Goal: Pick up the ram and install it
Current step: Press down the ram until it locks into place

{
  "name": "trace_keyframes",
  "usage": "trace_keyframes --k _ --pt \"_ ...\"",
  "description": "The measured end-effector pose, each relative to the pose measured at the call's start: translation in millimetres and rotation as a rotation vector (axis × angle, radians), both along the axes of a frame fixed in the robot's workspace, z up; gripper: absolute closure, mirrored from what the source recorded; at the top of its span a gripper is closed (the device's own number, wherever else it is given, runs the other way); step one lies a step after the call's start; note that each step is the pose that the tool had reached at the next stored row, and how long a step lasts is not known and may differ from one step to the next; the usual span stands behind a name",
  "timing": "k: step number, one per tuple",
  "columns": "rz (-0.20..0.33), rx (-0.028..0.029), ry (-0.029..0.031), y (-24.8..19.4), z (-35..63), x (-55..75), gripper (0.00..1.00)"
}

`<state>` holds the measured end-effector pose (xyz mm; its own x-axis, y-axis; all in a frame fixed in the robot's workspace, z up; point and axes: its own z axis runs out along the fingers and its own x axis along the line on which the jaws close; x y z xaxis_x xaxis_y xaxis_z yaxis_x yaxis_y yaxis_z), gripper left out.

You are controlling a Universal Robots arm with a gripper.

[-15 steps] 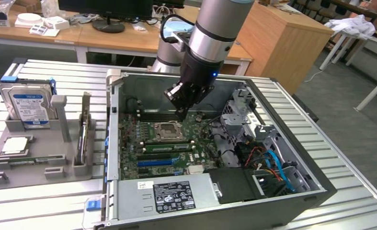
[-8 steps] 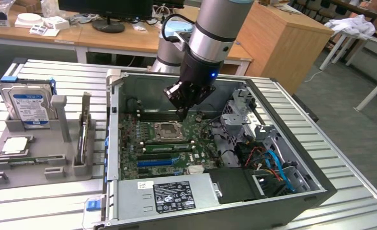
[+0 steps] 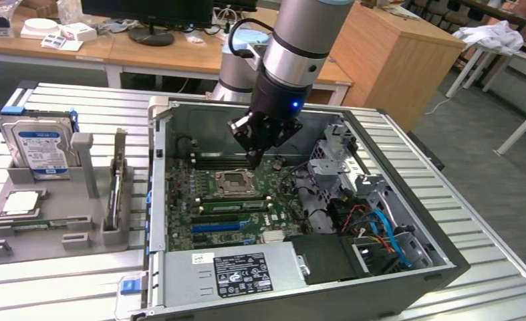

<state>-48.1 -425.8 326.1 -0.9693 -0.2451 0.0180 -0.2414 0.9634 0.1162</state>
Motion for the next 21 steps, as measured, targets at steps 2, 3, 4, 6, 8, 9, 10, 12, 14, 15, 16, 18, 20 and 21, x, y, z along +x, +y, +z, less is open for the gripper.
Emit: trace_keyframes --k 2,3,4,6,8,9,10,12,14,15,16,18,20,21 --pt "0.0 0.0 0.0007 0.0 0.0 0.0 0.89" --pt "0.0 0.0 0.0008 0.0 0.0 0.0 0.89" --pt "0.0 -0.0001 0.0008 0.0 0.0 0.1 0.89" --pt "0.0 -0.0058 0.0032 0.0 0.3 0.1 0.89" --pt "0.0 -0.0172 0.0074 0.0 0.7 0.1 0.89" --pt "0.0 -0.0243 0.0103 0.0 0.8 0.1 0.89" --pt "0.0 -0.0302 0.0128 0.0 0.9 0.1 0.89" --pt "0.0 -0.0334 0.0143 -0.1 0.9 0.0 0.89" --pt "-0.007 -0.0334 0.0146 0.0 0.9 0.1 0.89" --pt "-0.016 -0.0334 0.0148 0.0 0.9 0.1 0.89" --pt "-0.028 -0.0334 0.015 0.0 0.9 0.1 0.89" --pt "-0.057 -0.0333 0.0155 0.0 1.0 0.1 0.89" --pt "-0.083 -0.033 0.0159 0.0 0.9 0.0 0.89" --pt "-0.095 -0.0328 0.0161 0.0 0.9 0.1 0.89"
